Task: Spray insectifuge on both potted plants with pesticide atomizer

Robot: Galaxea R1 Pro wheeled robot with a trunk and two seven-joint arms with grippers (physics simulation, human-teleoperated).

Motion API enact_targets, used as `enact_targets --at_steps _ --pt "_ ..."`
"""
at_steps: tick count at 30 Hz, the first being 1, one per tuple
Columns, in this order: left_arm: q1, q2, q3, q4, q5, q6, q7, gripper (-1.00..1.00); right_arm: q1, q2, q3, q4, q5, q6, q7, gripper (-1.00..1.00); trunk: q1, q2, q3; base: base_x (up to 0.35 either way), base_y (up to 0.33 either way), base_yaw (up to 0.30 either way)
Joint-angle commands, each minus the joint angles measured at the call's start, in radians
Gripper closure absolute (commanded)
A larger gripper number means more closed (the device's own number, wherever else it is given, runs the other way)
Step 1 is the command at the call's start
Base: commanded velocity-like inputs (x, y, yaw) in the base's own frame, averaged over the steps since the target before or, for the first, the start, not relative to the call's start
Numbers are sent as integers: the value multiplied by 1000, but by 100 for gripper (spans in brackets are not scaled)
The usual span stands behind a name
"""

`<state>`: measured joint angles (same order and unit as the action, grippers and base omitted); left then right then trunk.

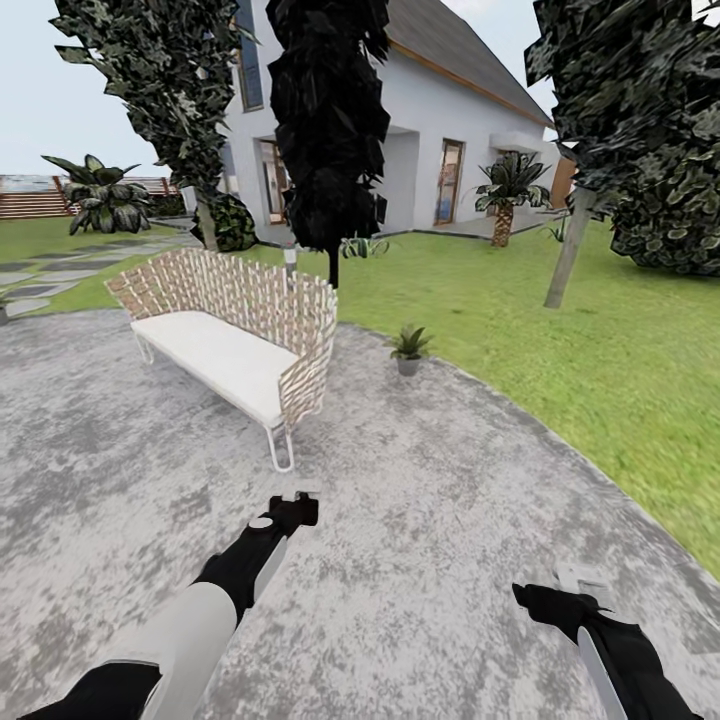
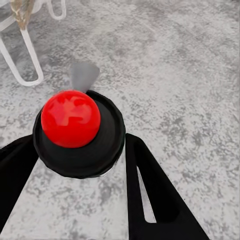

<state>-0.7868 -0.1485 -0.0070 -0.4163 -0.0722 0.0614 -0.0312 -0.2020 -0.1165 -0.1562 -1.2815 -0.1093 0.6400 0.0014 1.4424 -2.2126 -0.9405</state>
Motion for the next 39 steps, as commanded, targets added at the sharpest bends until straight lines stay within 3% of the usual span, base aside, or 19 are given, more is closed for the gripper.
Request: enact_targets --at_steps 1,39 --pt "0 0 1 -2 -8 6 -3 100 0 0 -1 -1 -7 4 0 -100 0 0 -1 330 -126 0" --pt "0 -8 1 -2 -8 6 -3 100 0 2 -2 -1 -9 4 0 -100 0 0 -1 325 -140 0"
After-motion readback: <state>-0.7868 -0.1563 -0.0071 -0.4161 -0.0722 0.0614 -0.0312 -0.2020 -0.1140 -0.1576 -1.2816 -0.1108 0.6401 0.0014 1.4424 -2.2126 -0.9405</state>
